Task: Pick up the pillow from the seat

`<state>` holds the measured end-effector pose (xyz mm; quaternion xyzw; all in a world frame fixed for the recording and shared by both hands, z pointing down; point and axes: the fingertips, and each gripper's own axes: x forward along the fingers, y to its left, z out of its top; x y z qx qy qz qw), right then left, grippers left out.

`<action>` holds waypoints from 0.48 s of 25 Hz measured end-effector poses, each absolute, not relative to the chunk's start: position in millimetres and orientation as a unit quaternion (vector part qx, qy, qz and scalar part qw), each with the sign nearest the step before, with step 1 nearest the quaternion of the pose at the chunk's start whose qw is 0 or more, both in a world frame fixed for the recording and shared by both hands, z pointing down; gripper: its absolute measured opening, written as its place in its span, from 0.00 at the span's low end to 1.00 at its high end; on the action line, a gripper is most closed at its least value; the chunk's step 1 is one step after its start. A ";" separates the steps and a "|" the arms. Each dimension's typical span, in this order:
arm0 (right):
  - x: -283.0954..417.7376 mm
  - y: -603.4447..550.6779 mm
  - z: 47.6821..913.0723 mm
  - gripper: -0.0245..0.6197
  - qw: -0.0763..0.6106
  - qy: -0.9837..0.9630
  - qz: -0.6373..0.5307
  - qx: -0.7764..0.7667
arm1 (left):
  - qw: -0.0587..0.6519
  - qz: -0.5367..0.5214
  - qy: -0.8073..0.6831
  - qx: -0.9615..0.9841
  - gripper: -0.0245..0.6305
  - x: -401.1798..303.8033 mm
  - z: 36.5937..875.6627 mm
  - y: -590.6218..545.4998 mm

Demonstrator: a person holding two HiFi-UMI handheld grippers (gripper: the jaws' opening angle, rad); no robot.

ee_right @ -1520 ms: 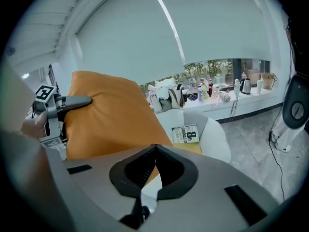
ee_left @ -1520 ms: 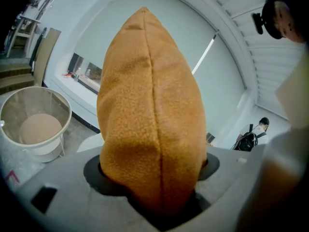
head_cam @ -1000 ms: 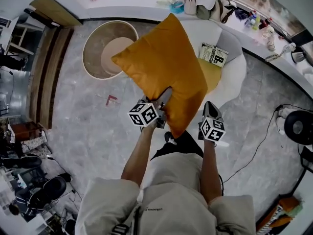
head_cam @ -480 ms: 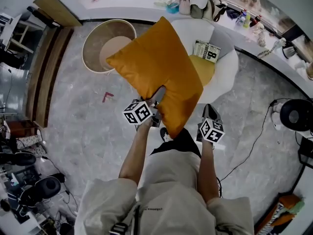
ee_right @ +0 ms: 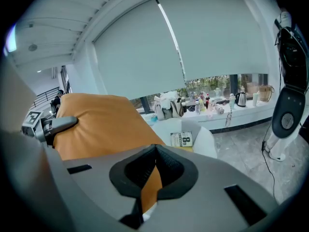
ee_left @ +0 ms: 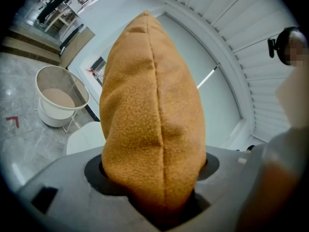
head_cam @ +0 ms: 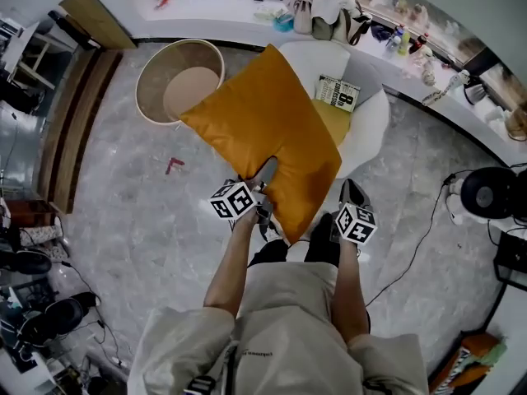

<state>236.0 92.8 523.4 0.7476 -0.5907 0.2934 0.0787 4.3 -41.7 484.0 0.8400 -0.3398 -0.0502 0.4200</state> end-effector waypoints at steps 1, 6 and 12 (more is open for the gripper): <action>242.8 92.0 522.4 0.05 0.081 -0.596 0.292 0.744 | 0.421 -0.052 -0.344 0.838 0.55 9.2 484.2 -36.5; 267.0 88.0 518.8 0.05 0.088 -0.622 0.286 0.724 | 0.421 -0.073 -0.364 0.828 0.55 25.3 480.2 -15.6; 310.9 98.7 517.0 0.05 0.099 -0.651 0.284 0.697 | 0.419 -0.101 -0.402 0.808 0.55 54.8 473.9 15.3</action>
